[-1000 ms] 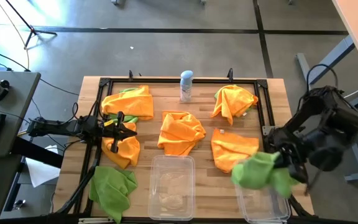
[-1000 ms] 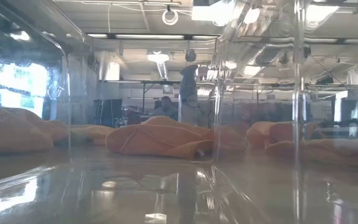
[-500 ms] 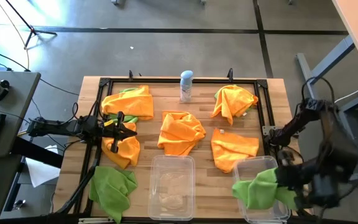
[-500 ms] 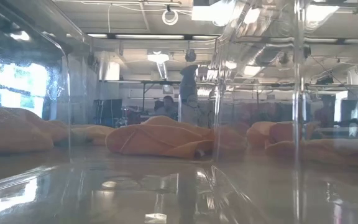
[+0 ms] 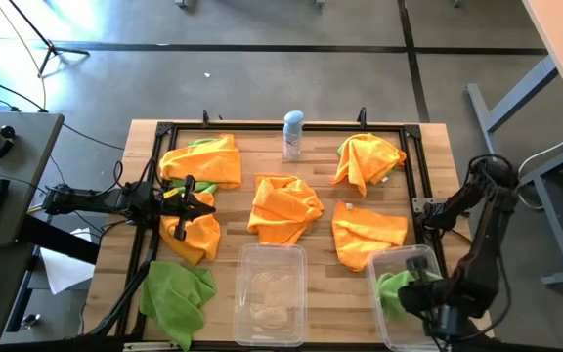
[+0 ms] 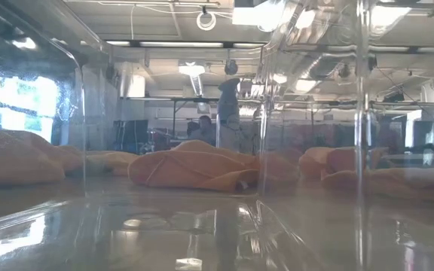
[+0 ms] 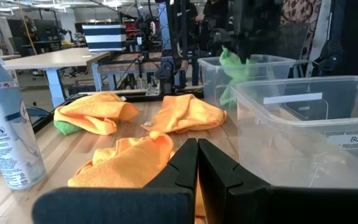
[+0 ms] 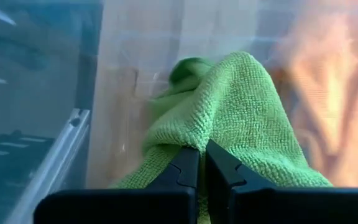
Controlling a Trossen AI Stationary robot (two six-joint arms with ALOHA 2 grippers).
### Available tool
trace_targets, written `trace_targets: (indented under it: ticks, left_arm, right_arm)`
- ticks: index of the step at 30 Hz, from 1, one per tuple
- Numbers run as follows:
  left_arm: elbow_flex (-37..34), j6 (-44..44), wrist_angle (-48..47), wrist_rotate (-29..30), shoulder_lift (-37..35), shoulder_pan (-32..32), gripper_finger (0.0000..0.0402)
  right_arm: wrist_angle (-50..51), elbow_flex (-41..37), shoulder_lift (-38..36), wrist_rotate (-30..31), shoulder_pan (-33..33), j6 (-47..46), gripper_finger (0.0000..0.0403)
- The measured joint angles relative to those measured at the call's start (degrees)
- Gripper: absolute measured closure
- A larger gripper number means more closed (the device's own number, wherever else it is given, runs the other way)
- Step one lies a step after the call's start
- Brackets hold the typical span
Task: Sort microfiber towel by color & place in baskets
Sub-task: Put the green towel into the right transparent bin, then put the yellow towel into the left transparent bin
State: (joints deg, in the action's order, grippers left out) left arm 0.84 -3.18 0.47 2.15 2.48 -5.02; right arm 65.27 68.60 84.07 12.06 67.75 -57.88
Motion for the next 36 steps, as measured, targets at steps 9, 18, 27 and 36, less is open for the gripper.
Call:
trace_targets:
  ticks: [9,18,27,36]
  left_arm:
    - [0.0,0.0,0.0,0.0,0.0,0.0,0.0401]
    - [0.0,0.0,0.0,0.0,0.0,0.0,0.0401]
    - [0.0,0.0,0.0,0.0,0.0,0.0,0.0401]
    - [0.0,0.0,0.0,0.0,0.0,0.0,0.0401]
  right_arm:
    - [-8.6,-11.1,0.0,-2.1,-0.6,2.8,0.0402]
    - [-13.8,-16.2,0.0,-3.4,-0.6,-0.3,0.0372]
    - [-11.3,-12.9,0.0,-9.2,-0.6,-1.2,0.0264]
    - [4.0,-1.7,-0.1,-8.8,-0.6,-2.4,0.0196]
